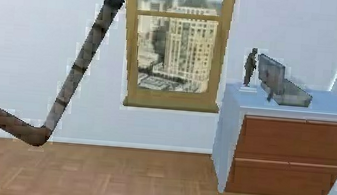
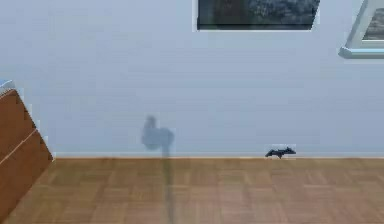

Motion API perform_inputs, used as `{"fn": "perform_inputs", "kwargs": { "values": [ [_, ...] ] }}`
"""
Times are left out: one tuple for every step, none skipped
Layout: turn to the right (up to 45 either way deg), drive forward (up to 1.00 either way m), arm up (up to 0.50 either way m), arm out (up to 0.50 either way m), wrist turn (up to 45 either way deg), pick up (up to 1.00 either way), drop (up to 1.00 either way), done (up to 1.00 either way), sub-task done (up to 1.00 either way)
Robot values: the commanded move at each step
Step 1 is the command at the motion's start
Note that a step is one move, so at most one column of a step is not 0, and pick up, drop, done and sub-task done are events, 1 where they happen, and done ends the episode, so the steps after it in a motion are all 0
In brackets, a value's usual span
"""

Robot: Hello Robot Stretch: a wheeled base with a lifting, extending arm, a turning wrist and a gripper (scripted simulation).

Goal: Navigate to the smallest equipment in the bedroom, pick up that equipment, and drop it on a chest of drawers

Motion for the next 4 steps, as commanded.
{"fn": "perform_inputs", "kwargs": {
  "values": [
    [-45.0, 0.00, 0.00, 0.00, 0.0, 0.00, 0.00, 0.00, 0.00],
    [-45.0, 0.00, 0.00, 0.00, 0.0, 0.00, 0.00, 0.00, 0.00],
    [-45.0, 0.00, 0.00, 0.00, 0.0, 0.00, 0.00, 0.00, 0.00],
    [-45.0, 0.00, 0.00, 0.00, 0.0, 0.00, 0.00, 0.00, 0.00]
  ]
}}
